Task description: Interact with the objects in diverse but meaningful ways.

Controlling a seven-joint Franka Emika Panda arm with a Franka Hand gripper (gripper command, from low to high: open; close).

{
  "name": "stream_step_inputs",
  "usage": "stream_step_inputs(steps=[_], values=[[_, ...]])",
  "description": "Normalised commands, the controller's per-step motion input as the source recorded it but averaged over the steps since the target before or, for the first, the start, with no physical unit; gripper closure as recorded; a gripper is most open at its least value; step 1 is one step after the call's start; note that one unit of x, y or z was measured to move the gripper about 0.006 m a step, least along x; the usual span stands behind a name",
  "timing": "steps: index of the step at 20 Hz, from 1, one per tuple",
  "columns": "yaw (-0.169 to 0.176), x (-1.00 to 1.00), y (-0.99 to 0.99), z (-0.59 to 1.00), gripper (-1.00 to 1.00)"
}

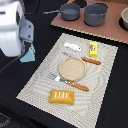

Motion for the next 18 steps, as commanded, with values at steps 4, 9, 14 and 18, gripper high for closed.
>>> stream_step_inputs(steps=[4, 9, 14, 18], values=[[0.0, 0.55, -0.33, 0.46, 1.0], [0.0, 0.69, -0.39, 0.35, 1.0], [0.0, 0.77, -0.42, 0.29, 1.0], [0.0, 0.79, -0.5, 0.13, 1.0]])
